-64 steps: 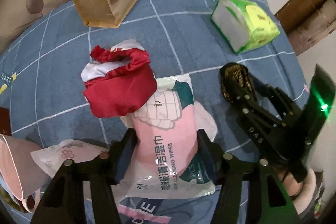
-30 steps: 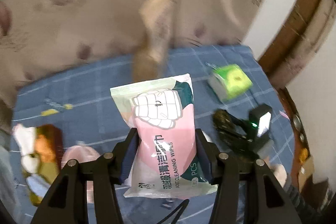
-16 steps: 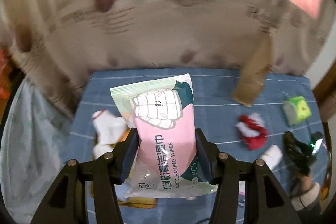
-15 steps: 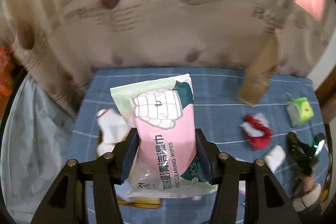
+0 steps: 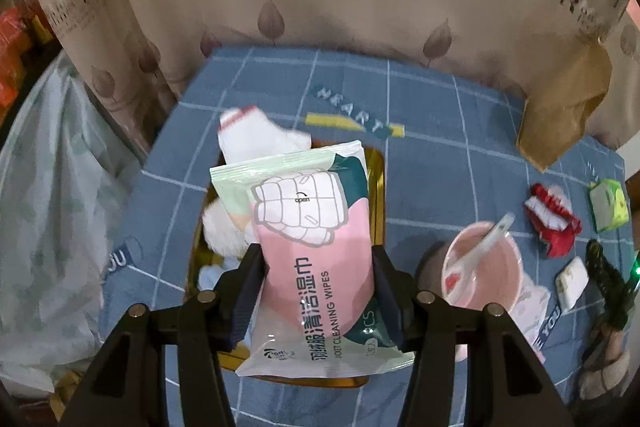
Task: Organize soft objects
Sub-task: 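Carry the wipes pack into the tray and release it with the left gripper, then carry the brown checked cloth into the tray and release it with the right gripper, then move the right gripper to the white folded towel and grasp it, then grasp the pink floral napkin with the left gripper while the right gripper holds the white towel, then lift the napkin and carry it toward the tray with the left gripper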
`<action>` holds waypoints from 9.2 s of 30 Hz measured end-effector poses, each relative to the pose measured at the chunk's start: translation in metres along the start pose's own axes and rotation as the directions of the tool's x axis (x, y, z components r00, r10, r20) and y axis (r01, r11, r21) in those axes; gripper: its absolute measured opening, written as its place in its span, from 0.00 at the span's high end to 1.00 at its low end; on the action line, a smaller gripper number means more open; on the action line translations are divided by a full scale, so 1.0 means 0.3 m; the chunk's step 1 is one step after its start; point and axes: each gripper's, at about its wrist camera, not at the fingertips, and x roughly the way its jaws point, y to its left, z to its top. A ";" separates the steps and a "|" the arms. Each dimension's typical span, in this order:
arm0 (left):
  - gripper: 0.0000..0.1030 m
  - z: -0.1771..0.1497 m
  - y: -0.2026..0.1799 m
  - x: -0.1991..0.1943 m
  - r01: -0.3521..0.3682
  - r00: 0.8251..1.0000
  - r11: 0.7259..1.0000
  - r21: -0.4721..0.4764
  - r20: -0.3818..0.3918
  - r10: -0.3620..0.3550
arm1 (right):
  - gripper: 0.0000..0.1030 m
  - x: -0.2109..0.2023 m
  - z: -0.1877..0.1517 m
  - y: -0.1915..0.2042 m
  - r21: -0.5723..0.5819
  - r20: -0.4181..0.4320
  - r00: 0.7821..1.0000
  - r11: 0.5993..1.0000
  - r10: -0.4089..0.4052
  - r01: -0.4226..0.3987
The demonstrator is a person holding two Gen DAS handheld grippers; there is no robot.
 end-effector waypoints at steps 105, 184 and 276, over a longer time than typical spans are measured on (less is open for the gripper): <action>0.40 -0.425 0.527 -0.085 -0.123 0.949 0.901 -0.415 0.218 0.230 | 0.74 -0.298 0.029 1.509 -0.552 -0.166 0.851 0.668 0.498 -0.499; 0.40 -0.390 0.172 -0.108 -0.138 0.955 0.982 -0.126 0.245 0.166 | 0.15 -0.123 -0.028 0.356 -0.142 -0.142 0.986 0.984 0.085 -0.105; 0.93 -0.369 -0.895 0.153 0.194 0.976 0.883 0.427 0.008 -0.218 | 0.42 -0.071 -0.056 0.106 0.036 0.012 0.958 0.957 0.286 -0.287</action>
